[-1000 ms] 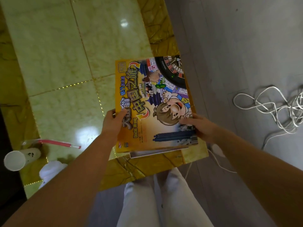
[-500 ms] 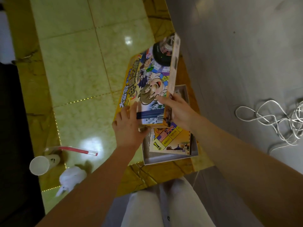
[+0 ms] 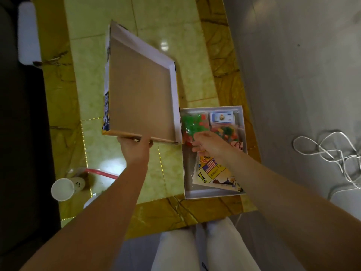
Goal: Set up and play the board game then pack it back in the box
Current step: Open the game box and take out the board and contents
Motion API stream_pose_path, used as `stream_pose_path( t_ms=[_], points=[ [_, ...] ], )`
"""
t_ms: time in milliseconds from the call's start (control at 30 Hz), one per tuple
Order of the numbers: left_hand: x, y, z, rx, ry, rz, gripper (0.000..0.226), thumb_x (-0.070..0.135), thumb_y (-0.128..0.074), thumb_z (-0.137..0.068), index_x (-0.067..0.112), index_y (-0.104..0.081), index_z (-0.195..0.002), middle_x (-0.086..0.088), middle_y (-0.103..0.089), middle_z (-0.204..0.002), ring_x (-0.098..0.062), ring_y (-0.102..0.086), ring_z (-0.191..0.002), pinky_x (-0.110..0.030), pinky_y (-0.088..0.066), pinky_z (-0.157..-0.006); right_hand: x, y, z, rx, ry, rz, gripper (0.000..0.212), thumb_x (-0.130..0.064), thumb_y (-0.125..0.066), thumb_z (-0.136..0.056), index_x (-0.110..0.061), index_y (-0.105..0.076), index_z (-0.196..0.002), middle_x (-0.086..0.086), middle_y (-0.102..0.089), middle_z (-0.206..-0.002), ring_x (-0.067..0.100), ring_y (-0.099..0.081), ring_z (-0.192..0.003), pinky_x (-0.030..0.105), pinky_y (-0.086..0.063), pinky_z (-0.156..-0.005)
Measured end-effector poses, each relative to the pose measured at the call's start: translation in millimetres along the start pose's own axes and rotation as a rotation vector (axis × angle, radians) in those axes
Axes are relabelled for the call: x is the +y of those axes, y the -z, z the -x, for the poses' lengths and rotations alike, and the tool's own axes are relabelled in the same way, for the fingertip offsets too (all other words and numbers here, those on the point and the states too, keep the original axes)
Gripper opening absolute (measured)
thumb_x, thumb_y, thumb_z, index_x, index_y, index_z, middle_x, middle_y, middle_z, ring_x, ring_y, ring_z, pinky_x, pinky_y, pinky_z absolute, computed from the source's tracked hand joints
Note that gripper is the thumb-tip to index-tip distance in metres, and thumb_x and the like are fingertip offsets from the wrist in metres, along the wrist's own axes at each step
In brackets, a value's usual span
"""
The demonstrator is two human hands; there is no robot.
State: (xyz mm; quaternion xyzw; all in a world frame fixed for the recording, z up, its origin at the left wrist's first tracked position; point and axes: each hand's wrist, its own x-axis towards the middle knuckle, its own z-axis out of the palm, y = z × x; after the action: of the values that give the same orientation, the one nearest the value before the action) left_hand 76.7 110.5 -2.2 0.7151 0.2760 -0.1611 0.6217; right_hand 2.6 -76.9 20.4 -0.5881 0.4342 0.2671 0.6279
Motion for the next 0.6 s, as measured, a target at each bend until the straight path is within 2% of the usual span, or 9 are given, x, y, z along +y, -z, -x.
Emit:
stream_pose_path(
  t_ms=[67, 167, 233, 333, 400, 433, 500, 533, 600],
  points=[
    [-13.3, 6.1, -4.7, 0.039, 0.152, 0.068, 0.033, -0.002, -0.06, -0.083, -0.011, -0.045, -0.112, -0.016, -0.052, -0.09, -0.022, -0.058, -0.079, -0.039, -0.06, -0.073, 15.5, -0.5, -8.3, -0.007, -0.034, 0.028, 0.026, -0.021, -0.045, -0.102, -0.006, -0.052, -0.122, 0.011, -0.061, -0.109, 0.017, -0.062, -0.086, 0.026, -0.052, -0.073],
    [-45.9, 16.0, -11.1, 0.146, 0.382, 0.137, 0.012, 0.0, -0.054, -0.084, -0.007, -0.054, -0.094, -0.018, -0.057, -0.086, -0.029, -0.061, -0.084, -0.024, -0.058, -0.058, 37.4, -0.5, -19.4, 0.024, -0.068, 0.081, 0.018, -0.018, -0.045, -0.101, -0.009, -0.055, -0.112, 0.009, -0.06, -0.109, 0.017, -0.063, -0.084, 0.029, -0.052, -0.075],
    [-68.8, 23.9, -11.9, 0.206, 0.466, 0.081, 0.01, 0.005, -0.054, -0.087, -0.005, -0.055, -0.089, -0.019, -0.063, -0.092, -0.027, -0.063, -0.087, -0.022, -0.053, -0.056, 49.6, 1.9, -26.0, 0.046, -0.078, 0.147, 0.015, -0.014, -0.045, -0.1, -0.005, -0.057, -0.101, 0.01, -0.056, -0.107, 0.015, -0.061, -0.077, 0.028, -0.05, -0.073],
    [-85.4, 34.7, -15.0, 0.178, 0.555, 0.108, 0.017, 0.014, -0.056, -0.095, -0.001, -0.061, -0.099, -0.018, -0.066, -0.102, -0.029, -0.062, -0.1, -0.033, -0.052, -0.085, 66.0, 10.4, -30.7, 0.109, -0.07, 0.259, 0.026, -0.007, -0.043, -0.098, 0.013, -0.054, -0.11, 0.029, -0.055, -0.106, 0.028, -0.061, -0.078, 0.041, -0.05, -0.08],
    [-94.7, 38.7, -14.6, 0.169, 0.592, 0.053, 0.017, 0.014, -0.054, -0.097, 0.0, -0.061, -0.103, -0.019, -0.064, -0.107, -0.03, -0.063, -0.095, -0.037, -0.049, -0.09, 75.9, 19.2, -34.4, 0.169, -0.053, 0.297, 0.029, -0.003, -0.042, -0.096, 0.015, -0.052, -0.117, 0.038, -0.052, -0.116, 0.034, -0.059, -0.082, 0.041, -0.049, -0.079],
    [-94.7, 37.6, -7.7, 0.143, 0.554, -0.018, 0.013, 0.011, -0.05, -0.097, 0.0, -0.059, -0.099, -0.018, -0.061, -0.103, -0.027, -0.064, -0.086, -0.037, -0.051, -0.083, 80.4, 23.7, -35.3, 0.2, -0.051, 0.298, 0.03, -0.005, -0.043, -0.096, 0.01, -0.054, -0.119, 0.034, -0.055, -0.115, 0.03, -0.058, -0.083, 0.039, -0.049, -0.077],
    [-93.5, 31.6, 0.9, 0.129, 0.55, -0.163, 0.016, 0.009, -0.044, -0.099, 0.004, -0.055, -0.089, -0.013, -0.059, -0.092, -0.022, -0.06, -0.07, -0.032, -0.052, -0.07, 92.1, 36.2, -39.2, 0.277, -0.054, 0.282, 0.028, -0.009, -0.045, -0.097, -0.005, -0.057, -0.121, 0.012, -0.062, -0.109, 0.023, -0.061, -0.085, 0.038, -0.052, -0.076],
    [-94.3, 26.4, 5.2, 0.075, 0.556, -0.257, 0.021, 0.01, -0.043, -0.1, 0.007, -0.054, -0.083, -0.01, -0.058, -0.085, -0.02, -0.058, -0.066, -0.031, -0.05, -0.066, 98.2, 44.1, -41.2, 0.315, -0.034, 0.291, 0.026, -0.01, -0.046, -0.097, -0.007, -0.058, -0.119, 0.004, -0.059, -0.108, 0.022, -0.061, -0.082, 0.035, -0.053, -0.071],
    [-97.3, 14.1, 17.2, -0.07, 0.529, -0.418, 0.024, 0.011, -0.046, -0.098, 0.012, -0.054, -0.076, -0.011, -0.058, -0.082, -0.021, -0.056, -0.064, -0.032, -0.048, -0.062, 110.2, 61.4, -41.4, 0.428, -0.024, 0.349, 0.019, -0.009, -0.05, -0.095, -0.009, -0.059, -0.111, 0.002, -0.051, -0.106, 0.017, -0.055, -0.072, 0.022, -0.045, -0.053]
  ],
)
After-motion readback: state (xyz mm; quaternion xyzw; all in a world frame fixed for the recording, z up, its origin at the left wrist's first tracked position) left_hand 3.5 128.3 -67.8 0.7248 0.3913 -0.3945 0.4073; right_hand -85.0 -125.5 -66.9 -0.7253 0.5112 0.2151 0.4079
